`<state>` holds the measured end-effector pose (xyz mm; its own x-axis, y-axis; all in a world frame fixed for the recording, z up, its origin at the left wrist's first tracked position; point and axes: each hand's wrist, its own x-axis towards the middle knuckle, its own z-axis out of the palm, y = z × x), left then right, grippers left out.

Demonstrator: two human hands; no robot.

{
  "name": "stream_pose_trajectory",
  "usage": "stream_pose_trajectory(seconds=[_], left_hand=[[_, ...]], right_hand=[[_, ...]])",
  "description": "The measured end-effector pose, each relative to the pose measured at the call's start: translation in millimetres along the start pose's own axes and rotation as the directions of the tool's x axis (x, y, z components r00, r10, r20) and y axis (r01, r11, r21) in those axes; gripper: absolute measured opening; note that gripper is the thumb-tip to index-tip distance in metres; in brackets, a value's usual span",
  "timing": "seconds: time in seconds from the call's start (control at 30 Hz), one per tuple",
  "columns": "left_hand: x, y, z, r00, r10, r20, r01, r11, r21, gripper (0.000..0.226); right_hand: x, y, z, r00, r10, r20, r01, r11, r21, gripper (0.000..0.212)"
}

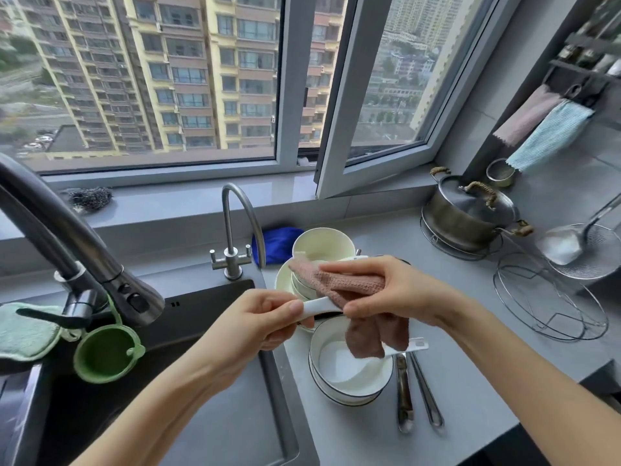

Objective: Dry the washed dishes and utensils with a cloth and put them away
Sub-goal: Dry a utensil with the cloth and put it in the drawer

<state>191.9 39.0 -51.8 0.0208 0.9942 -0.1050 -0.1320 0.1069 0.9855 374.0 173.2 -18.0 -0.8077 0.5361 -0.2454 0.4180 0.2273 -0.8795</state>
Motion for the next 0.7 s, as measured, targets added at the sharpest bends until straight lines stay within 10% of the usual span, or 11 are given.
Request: stream_pose_trajectory(seconds=[0.23, 0.4, 0.7], left_hand=[[1, 3, -4, 0.959, -0.193, 0.207, 0.144, 0.962, 0.231, 0.024], [9, 2, 8, 0.984, -0.179, 0.003, 0.174, 0.961, 0.214, 0.031], [24, -15, 68, 0.948, -0.002, -0.318, 0.052, 0.987, 0.149, 0.036]], right_hand=[[-9, 16, 21, 0.992, 0.100, -0.073, -0.081, 0.971, 0.226, 0.035], [-8, 13, 25, 0.944, 0.052, -0.327, 0.027, 0.972, 0.232, 0.023], [29, 28, 47, 0.335, 0.377, -0.864, 0.290, 0.831, 0.475, 0.016]])
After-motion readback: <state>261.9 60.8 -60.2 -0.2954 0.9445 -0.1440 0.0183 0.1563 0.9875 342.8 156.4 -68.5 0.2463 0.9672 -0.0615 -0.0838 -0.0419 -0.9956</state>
